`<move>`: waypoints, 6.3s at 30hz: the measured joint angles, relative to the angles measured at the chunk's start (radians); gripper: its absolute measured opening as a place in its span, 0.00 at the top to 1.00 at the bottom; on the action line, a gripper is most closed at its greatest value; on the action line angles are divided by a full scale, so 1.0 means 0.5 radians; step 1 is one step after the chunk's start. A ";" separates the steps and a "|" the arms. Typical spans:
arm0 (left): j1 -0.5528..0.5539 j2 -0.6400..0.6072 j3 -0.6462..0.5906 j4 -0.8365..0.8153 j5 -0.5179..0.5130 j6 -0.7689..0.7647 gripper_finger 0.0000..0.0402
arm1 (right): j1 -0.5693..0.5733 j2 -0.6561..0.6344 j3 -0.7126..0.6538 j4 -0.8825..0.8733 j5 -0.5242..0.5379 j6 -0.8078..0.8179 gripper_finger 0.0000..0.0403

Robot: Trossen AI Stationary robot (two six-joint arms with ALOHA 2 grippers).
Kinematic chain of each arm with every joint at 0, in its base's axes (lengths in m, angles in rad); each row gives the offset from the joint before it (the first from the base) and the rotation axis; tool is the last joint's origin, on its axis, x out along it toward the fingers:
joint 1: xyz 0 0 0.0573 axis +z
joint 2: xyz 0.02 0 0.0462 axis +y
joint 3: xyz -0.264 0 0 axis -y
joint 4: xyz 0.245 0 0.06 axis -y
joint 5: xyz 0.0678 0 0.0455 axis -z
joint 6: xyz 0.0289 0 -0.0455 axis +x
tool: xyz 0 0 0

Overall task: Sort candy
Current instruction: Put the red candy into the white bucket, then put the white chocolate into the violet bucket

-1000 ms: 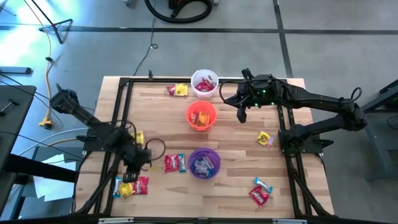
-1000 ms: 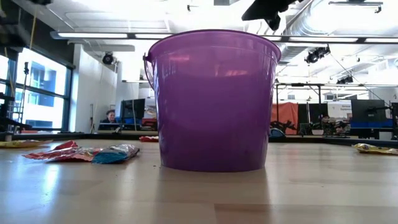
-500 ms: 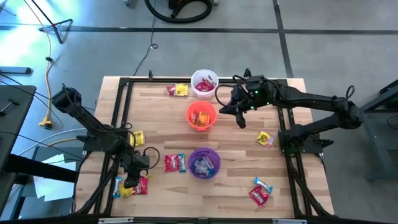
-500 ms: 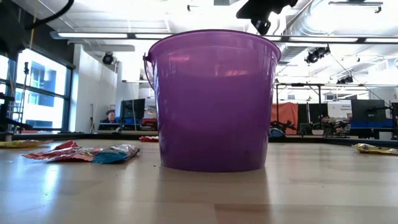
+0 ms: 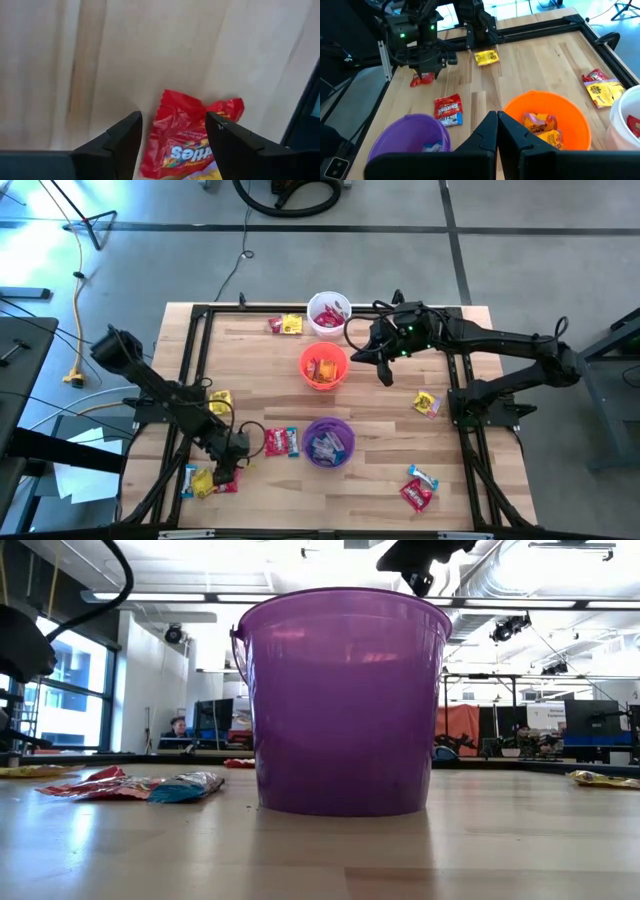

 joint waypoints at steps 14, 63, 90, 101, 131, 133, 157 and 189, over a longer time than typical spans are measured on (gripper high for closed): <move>-0.094 0.101 0.000 0.047 -0.031 0.091 0.91 | -0.002 0.000 0.000 -0.001 0.018 -0.007 1.00; 2.624 -0.024 0.994 0.390 0.216 1.376 1.00 | -0.138 0.000 0.000 0.060 0.153 0.001 1.00; 2.932 1.034 1.692 0.398 0.500 2.004 1.00 | -0.141 0.000 0.000 0.058 0.455 0.274 1.00; 2.919 1.030 1.692 0.326 0.598 2.033 1.00 | -0.141 -0.005 0.000 -0.084 0.448 0.325 1.00; 2.581 0.219 0.657 1.258 -0.001 1.768 0.98 | -0.131 -0.184 -0.617 -0.934 0.118 0.604 1.00; 2.551 0.106 0.563 1.284 -0.064 1.750 0.99 | -0.091 -0.202 -0.737 -0.921 0.054 0.682 1.00; 2.457 -0.464 0.127 1.131 -0.375 1.555 1.00 | 1.805 -0.191 -1.024 -0.277 0.048 2.666 0.61; 2.451 -0.488 0.124 0.983 -0.363 1.462 1.00 | 1.924 0.094 -0.994 -0.063 0.431 2.417 0.94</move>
